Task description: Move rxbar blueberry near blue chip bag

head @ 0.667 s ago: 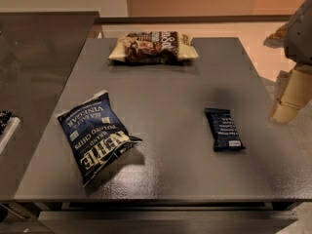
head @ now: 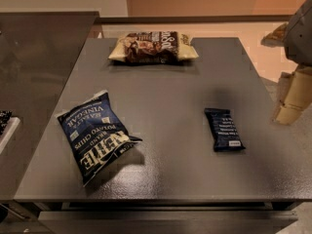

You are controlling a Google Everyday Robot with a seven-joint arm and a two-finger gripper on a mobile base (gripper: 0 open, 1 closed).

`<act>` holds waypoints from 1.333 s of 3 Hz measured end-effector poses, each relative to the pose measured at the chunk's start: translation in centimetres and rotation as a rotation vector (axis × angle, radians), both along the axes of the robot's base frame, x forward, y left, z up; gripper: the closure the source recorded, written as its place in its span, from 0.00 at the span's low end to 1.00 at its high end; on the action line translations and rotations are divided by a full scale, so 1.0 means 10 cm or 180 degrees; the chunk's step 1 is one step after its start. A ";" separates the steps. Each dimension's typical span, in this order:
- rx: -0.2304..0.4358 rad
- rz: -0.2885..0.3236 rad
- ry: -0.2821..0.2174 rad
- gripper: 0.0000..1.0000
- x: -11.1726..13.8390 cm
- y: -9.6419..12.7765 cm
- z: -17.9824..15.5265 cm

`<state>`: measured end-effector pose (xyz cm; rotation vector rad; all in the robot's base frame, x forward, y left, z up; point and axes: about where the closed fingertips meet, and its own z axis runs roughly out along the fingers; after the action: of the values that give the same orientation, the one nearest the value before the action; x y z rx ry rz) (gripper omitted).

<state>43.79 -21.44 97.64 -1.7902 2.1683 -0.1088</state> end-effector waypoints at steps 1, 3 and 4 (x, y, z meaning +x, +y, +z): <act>-0.0080 0.0377 -0.0039 0.00 0.00 0.04 -0.04; -0.0429 0.1443 0.0011 0.00 0.01 0.08 -0.18; -0.0589 0.1979 0.0075 0.00 0.11 0.13 -0.34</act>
Offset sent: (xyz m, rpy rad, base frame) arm -0.0069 0.0059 -0.0138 -0.1200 0.0033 0.4944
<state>44.93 -20.18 94.20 -2.4897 1.5583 -0.1425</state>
